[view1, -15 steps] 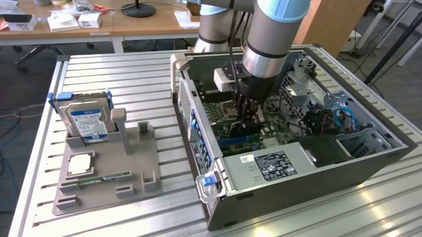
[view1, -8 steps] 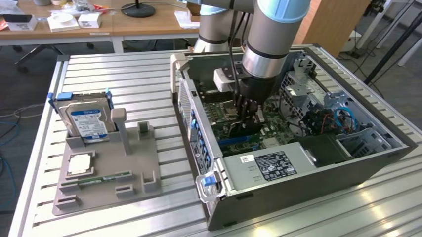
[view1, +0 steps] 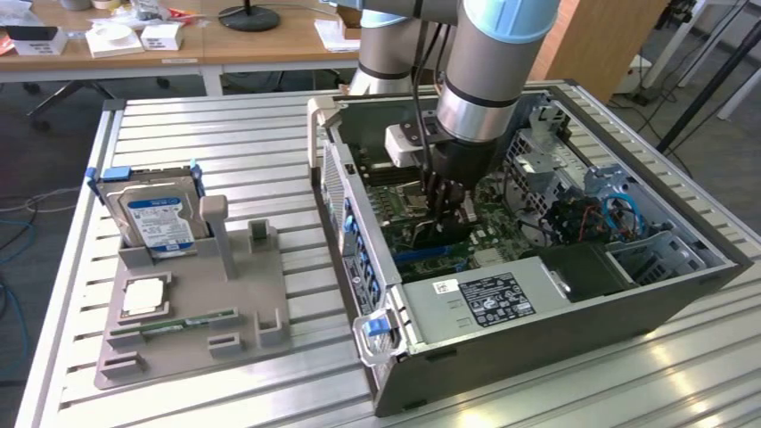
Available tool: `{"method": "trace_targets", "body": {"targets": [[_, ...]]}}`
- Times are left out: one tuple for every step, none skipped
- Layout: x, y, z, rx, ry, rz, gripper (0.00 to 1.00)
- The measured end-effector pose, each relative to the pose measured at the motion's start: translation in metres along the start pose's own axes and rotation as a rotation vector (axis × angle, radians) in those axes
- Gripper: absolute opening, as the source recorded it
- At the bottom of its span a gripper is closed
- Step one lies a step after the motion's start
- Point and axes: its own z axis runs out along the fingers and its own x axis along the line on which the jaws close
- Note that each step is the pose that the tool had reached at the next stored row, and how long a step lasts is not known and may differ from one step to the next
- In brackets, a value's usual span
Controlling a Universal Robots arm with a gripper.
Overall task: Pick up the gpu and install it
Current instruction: 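Insert the gpu into the slot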
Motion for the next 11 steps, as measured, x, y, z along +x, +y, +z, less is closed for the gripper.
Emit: {"method": "trace_targets", "body": {"targets": [[-0.0001,0.0,0.0008,0.0003,-0.0005,0.0,0.26],[0.0,0.0,0.0016,0.0002,-0.0004,0.0,0.26],[0.0,0.0,0.0018,0.0001,-0.0004,0.0,0.26],[0.0001,0.0,0.0018,0.0,-0.0003,0.0,0.26],[0.0001,0.0,0.0018,0.0,-0.0003,0.0,0.26],[0.0001,0.0,0.0018,0.0,-0.0003,0.0,0.26],[0.0001,0.0,0.0019,0.0,-0.0003,0.0,0.26],[0.0,0.0,0.0026,0.0002,-0.0007,0.0,0.26],[0.0001,0.0,0.0033,0.0001,-0.0005,0.0,0.26],[0.0001,0.0,0.0036,-0.0002,0.0,0.0,0.26],[0.0001,0.0,0.0036,-0.0002,0.0,0.0,0.26]]}}
